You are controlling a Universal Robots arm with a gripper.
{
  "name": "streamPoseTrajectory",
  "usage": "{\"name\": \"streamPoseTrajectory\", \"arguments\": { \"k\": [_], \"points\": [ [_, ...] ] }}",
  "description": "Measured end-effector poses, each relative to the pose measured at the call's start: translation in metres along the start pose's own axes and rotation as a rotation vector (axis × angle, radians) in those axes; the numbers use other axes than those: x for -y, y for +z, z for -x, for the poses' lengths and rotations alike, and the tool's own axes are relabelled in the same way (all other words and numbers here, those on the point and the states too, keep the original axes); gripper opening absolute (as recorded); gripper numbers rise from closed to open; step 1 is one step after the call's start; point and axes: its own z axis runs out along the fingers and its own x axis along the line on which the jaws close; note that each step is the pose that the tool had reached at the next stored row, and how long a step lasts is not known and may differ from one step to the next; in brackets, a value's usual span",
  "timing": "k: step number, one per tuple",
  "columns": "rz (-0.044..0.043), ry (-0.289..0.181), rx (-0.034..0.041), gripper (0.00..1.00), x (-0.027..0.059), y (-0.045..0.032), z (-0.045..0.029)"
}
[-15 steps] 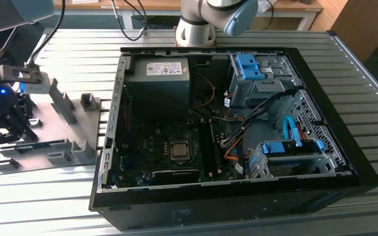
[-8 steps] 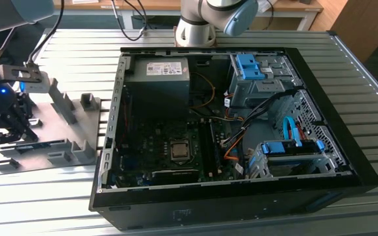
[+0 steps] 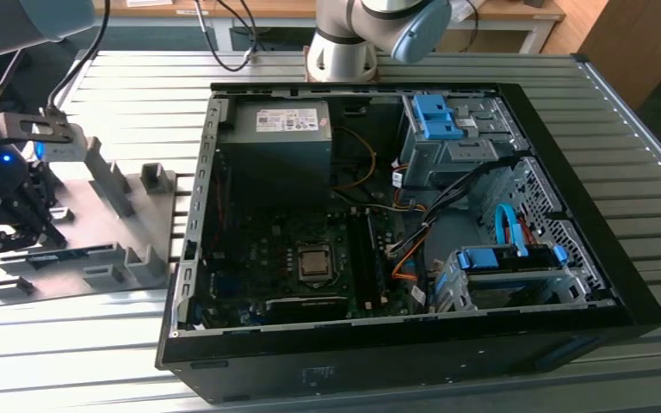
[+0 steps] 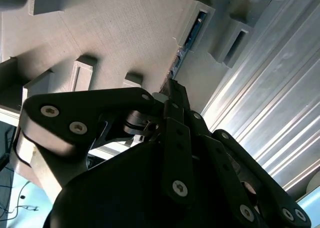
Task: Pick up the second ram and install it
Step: 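Pick up the second ram and move it above second insertion slot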
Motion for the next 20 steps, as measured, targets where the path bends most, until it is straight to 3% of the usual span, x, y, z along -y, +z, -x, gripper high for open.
{"name": "streamPoseTrajectory", "arguments": {
  "k": [13,15,17,20],
  "points": [
    [0.0000,-0.003,0.0000,0.11,0.0000,0.0000,0.0000],
    [0.0001,-0.003,0.0000,0.16,0.0000,0.0000,0.0000],
    [0.0001,-0.004,0.0000,0.29,0.0000,0.0000,0.0000],
    [0.0001,-0.004,0.0000,0.35,0.0000,0.0000,0.0000]
  ]
}}
